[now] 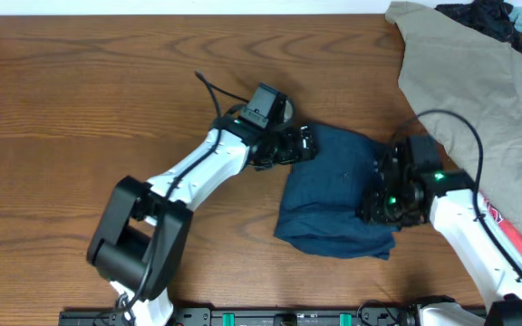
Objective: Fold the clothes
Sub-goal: 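Lift the folded shorts with the left gripper and carry them left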
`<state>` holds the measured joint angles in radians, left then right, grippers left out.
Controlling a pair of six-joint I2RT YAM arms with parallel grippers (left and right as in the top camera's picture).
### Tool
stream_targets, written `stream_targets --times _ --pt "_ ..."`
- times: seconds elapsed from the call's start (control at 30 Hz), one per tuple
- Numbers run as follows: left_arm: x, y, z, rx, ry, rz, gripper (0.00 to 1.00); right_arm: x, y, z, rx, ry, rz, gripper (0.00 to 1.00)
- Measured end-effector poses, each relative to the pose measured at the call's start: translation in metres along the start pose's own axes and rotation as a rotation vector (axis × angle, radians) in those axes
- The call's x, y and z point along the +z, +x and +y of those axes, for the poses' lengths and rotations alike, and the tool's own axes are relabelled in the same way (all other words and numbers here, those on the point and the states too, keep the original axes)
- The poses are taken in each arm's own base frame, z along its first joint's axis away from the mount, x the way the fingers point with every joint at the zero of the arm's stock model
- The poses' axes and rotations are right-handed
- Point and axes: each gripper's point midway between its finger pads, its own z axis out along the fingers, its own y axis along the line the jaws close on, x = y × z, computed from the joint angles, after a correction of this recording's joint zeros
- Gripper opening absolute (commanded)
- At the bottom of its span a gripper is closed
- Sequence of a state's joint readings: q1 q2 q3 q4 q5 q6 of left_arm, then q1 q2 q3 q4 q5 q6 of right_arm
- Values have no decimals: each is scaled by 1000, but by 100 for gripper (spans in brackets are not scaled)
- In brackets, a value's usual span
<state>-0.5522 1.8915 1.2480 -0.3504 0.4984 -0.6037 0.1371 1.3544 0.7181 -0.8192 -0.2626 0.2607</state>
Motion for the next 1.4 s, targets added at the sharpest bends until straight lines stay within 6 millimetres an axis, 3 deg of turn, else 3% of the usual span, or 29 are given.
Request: stream_targets --times 0.23,0.37,0.5,0.6,0.7,0.77,0.87,0.97,1.1,1.17,1.23,1.37,1.4 --pt "26 16 2 10 -2 61 96 21 20 -23 186 81 20 56" --pt "38 25 8 4 -16 97 90 20 15 -32 231 130 -13 56" --pt "42 33 0 19 5 121 82 20 8 -35 243 146 -47 56" --pt "46 41 -7 42 11 136 55 20 4 -37 247 153 -66 56" --pt "49 47 -11 78 15 146 11 20 3 -38 252 159 -71 59" --pt "49 49 -13 95 20 151 6 20 2 -38 257 158 -79 72" --pt "47 49 -9 92 14 160 6 20 -2 -37 238 155 -92 76" --pt "39 41 12 44 -26 166 6 19 0 -38 222 159 -80 76" --pt "6 5 65 -76 -107 102 6 13 -4 -37 209 158 -94 80" --pt "-23 -23 95 -152 -132 23 6 8 -9 -36 204 153 -118 81" --pt "-70 -59 134 -254 -149 -106 6 2 -13 -34 199 146 -142 82" --pt "-171 -99 213 -459 -184 -359 8 -2 -14 -32 196 140 -161 82" --pt "-199 -101 238 -529 -200 -422 33 -3 -14 -33 197 141 -159 82"
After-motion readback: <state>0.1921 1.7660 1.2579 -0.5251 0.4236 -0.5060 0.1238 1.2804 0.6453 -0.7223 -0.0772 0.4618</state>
